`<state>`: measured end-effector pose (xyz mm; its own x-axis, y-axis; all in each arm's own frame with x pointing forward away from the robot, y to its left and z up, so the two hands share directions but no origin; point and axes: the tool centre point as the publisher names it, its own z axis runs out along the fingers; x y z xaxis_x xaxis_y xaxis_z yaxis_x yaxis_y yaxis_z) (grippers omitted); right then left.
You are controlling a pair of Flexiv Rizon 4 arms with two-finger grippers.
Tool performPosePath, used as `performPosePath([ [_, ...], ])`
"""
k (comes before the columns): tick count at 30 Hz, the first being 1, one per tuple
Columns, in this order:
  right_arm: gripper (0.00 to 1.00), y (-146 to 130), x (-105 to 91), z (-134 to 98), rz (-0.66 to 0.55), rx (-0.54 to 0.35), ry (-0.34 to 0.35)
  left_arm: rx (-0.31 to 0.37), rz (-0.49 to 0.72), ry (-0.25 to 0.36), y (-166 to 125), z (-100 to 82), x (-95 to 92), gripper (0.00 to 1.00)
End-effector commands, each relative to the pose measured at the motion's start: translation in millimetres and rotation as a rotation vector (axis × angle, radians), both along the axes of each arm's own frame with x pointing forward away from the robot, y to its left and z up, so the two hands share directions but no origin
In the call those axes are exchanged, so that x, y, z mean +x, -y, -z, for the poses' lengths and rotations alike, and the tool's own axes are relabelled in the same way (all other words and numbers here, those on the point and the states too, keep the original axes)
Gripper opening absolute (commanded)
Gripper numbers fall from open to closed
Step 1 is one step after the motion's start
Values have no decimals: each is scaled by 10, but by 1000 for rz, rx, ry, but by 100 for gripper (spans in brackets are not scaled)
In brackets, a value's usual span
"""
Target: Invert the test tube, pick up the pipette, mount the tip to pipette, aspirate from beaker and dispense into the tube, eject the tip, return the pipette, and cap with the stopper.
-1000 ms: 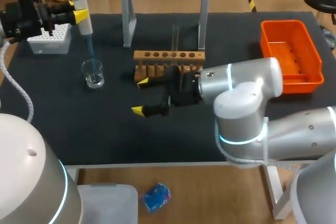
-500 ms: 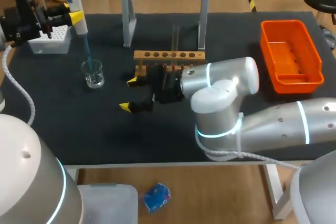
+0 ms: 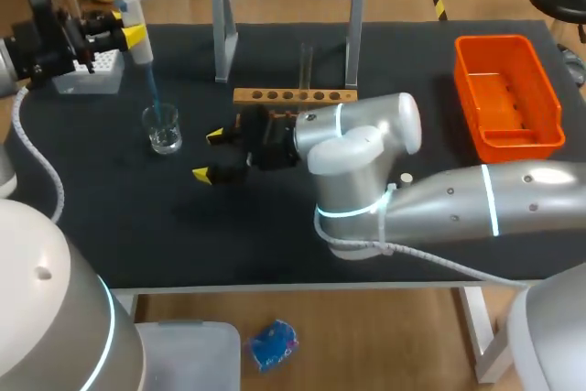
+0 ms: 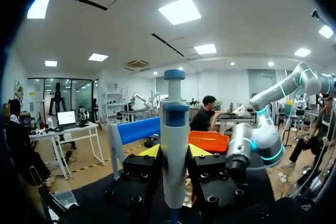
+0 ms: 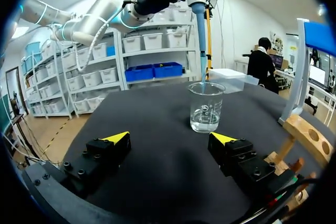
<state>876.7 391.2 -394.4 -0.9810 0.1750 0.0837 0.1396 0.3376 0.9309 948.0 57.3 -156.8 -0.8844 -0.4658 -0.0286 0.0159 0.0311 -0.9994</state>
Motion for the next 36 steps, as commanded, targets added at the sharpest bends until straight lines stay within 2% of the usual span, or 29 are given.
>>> performPosePath([
  [1,100,-187,61,91,6,6,7,1,0,5,26,57,6,0],
  [10,100,-187,61,91,6,6,7,-8,-22,24,17,161,-25,0],
  [36,100,-187,61,91,6,6,7,-21,-50,5,4,474,19,0],
])
